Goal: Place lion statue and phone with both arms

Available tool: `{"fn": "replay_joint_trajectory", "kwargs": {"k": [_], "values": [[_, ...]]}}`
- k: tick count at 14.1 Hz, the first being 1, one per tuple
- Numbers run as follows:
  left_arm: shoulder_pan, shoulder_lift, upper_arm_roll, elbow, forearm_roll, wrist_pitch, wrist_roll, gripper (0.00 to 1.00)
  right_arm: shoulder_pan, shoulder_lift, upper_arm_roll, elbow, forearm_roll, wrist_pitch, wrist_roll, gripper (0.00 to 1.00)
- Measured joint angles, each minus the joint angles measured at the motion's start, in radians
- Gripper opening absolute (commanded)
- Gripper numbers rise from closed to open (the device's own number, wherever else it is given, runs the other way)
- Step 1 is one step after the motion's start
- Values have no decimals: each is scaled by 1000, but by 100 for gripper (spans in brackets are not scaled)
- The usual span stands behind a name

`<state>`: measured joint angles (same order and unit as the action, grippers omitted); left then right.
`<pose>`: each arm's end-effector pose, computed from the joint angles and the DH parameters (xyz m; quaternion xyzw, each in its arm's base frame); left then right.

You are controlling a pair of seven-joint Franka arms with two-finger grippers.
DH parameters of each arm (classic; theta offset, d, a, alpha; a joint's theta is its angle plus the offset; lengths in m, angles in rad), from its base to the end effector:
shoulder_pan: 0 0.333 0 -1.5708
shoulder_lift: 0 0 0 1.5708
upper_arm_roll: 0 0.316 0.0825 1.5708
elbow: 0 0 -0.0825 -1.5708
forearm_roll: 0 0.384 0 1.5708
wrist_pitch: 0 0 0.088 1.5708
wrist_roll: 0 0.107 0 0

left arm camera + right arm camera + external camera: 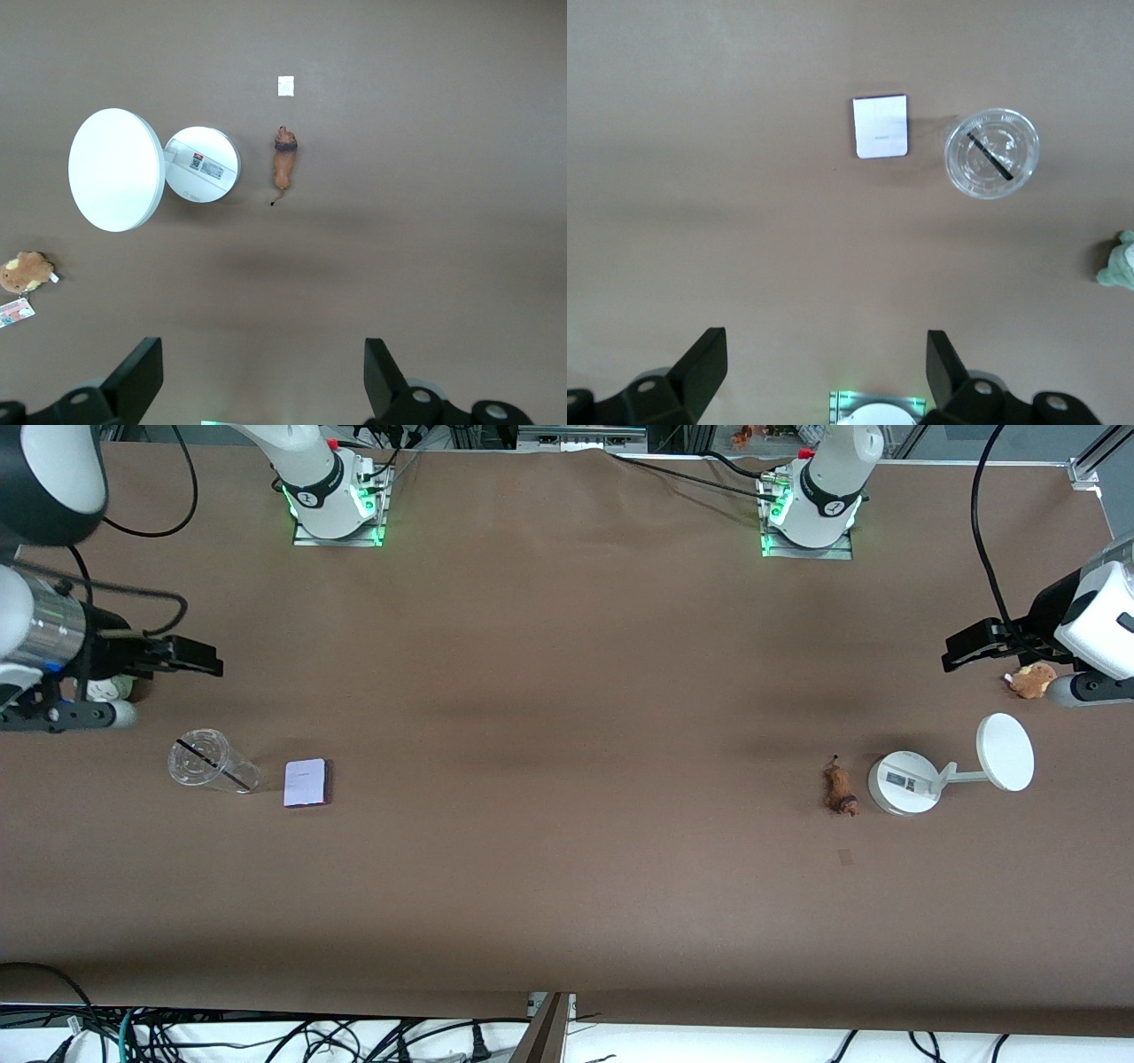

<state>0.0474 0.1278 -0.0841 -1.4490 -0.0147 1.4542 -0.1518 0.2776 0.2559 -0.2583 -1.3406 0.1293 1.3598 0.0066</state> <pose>0.5804 -0.0198 0.5994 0.9964 0.0570 -0.0620 0.0069 0.6033 0.0478 0.5702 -0.9929 -0.0129 0.1145 0.0303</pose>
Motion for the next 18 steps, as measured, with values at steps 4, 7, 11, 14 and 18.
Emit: {"fn": "replay_joint_trajectory", "kwargs": {"k": [4, 7, 11, 14, 18], "values": [[-1, 2, -2, 0, 0, 0, 0, 100, 0, 22, -2, 5, -1, -9, 0, 99], [-3, 2, -5, 0, 0, 0, 0, 100, -1, 25, -4, 6, -3, -33, 2, 99], [-4, 2, -7, 0, 0, 0, 0, 100, -6, 17, 7, 9, -21, -43, 17, 99], [-4, 2, -8, 0, 0, 0, 0, 100, -125, -15, 166, 5, -91, -46, 35, 99], [-4, 2, -8, 0, 0, 0, 0, 100, -218, -123, 247, -155, -114, 72, 38, 99]]}}
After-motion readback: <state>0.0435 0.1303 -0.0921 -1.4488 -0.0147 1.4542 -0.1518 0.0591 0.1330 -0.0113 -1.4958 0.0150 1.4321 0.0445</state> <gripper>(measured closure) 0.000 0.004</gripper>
